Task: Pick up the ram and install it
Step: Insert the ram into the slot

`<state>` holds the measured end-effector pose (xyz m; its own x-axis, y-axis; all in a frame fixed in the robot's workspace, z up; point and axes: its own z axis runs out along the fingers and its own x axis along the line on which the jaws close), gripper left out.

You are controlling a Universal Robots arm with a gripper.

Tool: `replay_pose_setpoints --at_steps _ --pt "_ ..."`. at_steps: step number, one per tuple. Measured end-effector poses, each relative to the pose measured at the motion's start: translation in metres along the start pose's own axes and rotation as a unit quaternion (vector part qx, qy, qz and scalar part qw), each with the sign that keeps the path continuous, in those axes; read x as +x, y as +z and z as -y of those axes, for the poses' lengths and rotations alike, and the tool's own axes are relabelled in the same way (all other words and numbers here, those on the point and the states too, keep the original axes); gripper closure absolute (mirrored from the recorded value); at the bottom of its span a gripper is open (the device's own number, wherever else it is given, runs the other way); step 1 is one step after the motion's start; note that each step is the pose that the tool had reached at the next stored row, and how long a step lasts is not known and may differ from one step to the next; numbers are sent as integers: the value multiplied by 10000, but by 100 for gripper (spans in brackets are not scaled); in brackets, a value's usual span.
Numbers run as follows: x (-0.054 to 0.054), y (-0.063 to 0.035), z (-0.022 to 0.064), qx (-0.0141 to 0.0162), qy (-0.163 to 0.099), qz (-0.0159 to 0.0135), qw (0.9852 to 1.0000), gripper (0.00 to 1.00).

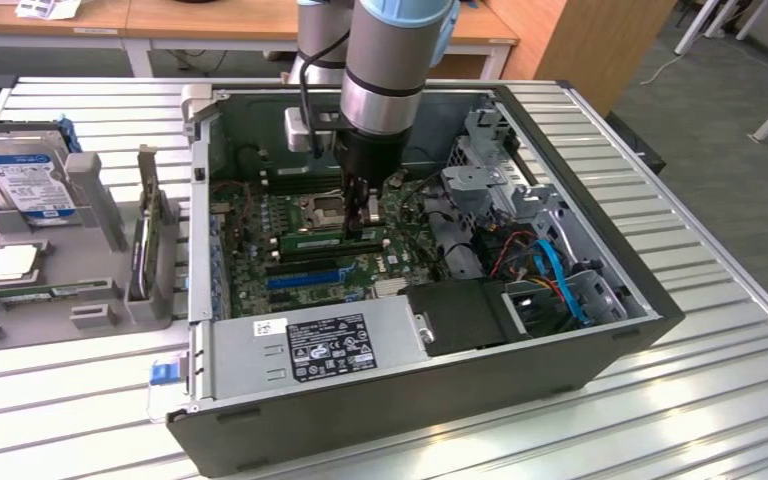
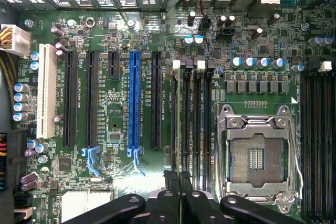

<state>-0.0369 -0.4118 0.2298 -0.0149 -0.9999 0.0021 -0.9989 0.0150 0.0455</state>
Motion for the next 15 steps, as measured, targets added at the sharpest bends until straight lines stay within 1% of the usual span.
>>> replay_pose_setpoints --at_steps 4,15 --pt "4 0 0 0 0 13 10000 88" --pt "13 -19 -1 -1 -1 16 10000 88"
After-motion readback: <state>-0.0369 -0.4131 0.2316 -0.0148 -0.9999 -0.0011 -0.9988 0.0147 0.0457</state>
